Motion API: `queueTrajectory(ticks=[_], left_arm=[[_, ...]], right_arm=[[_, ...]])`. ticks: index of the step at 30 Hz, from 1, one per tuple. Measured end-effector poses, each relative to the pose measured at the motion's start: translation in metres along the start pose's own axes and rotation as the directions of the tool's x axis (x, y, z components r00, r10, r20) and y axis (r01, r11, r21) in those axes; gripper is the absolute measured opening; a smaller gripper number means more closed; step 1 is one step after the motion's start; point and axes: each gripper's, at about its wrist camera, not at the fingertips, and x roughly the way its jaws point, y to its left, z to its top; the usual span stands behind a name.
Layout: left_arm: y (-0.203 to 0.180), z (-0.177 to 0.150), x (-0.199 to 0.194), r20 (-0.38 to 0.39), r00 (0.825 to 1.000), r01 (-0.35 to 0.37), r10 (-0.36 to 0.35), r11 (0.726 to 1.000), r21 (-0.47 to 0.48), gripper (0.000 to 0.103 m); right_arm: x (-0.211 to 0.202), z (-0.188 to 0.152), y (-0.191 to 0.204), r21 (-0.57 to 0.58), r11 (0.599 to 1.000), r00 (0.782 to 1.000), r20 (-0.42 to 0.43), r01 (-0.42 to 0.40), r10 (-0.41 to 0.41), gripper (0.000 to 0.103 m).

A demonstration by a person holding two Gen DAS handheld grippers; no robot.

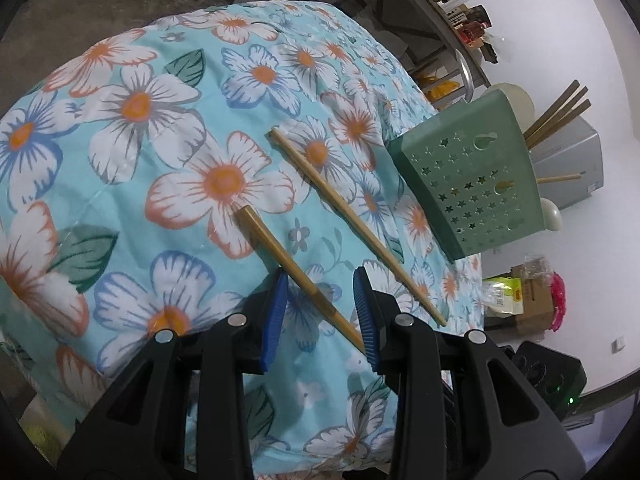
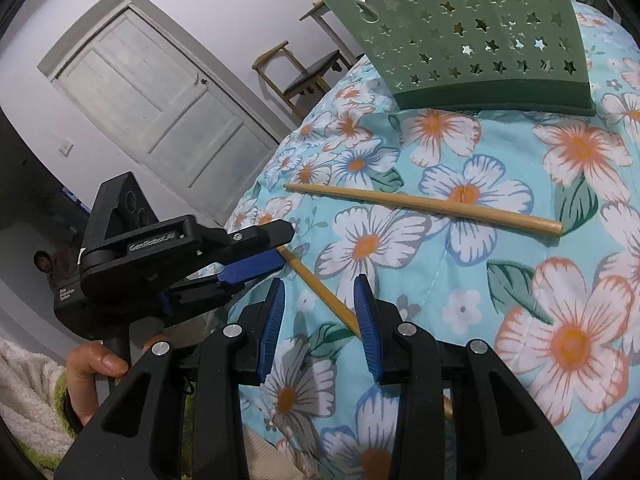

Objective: Organize utensils
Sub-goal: 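Grasp one chopstick with the left tool while the right tool grasps the other, then lift both held chopsticks upright above the green caddy with both tools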

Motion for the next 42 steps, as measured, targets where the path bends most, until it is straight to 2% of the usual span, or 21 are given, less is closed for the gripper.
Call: queueTrajectory(ticks=[3,10,16,20,23,25,30,35,38,42], left_arm=[[0.001,0.001,0.002,0.013,1.000,0.006,-0.005,1.000,-0.029,0.030],[0.011,0.001,0.004,0.033,0.999,0.023,-0.021,0.998,-0.064,0.013],[0.023,0.004,0.002,0.015,0.994,0.108,-0.107,0.989,-0.099,0.011],[0.027,0.011,0.004,-0.042,0.984,0.169,-0.171,0.984,-0.060,0.011],[0.029,0.017,0.003,-0.073,0.979,0.191,-0.191,0.982,-0.017,0.011],[0.035,0.021,-0.001,-0.085,0.976,0.199,-0.198,0.980,0.008,0.011],[0.048,0.029,-0.013,-0.084,0.977,0.201,-0.197,0.979,0.043,0.011],[0.053,0.032,-0.020,-0.088,0.978,0.198,-0.190,0.975,0.096,0.012],[0.055,0.035,-0.024,-0.084,0.979,0.193,-0.184,0.974,0.120,0.012],[0.061,0.037,-0.025,-0.095,0.976,0.207,-0.196,0.971,0.121,0.013]], right_arm=[[-0.003,-0.004,-0.001,-0.001,1.000,1.000,0.006,-0.008,0.008,0.036],[-0.008,-0.009,0.002,-0.013,1.000,1.000,0.007,-0.019,0.019,0.036],[-0.017,-0.013,0.009,-0.014,1.000,1.000,0.009,-0.025,0.025,0.036],[-0.036,-0.009,0.012,0.001,1.000,0.998,0.050,-0.028,0.028,0.036],[-0.048,-0.002,0.013,-0.002,1.000,0.997,0.075,0.000,0.000,0.036],[-0.053,0.005,0.015,-0.021,0.999,0.996,0.078,0.047,-0.045,0.036],[-0.041,0.024,0.023,-0.080,0.989,0.992,0.037,0.122,-0.120,0.036],[0.001,0.044,0.051,-0.243,0.953,0.981,-0.031,0.179,-0.192,0.036],[0.035,0.056,0.070,-0.364,0.911,0.969,-0.073,0.194,-0.235,0.035],[0.077,0.070,0.089,-0.526,0.826,0.947,-0.114,0.200,-0.302,0.035]])
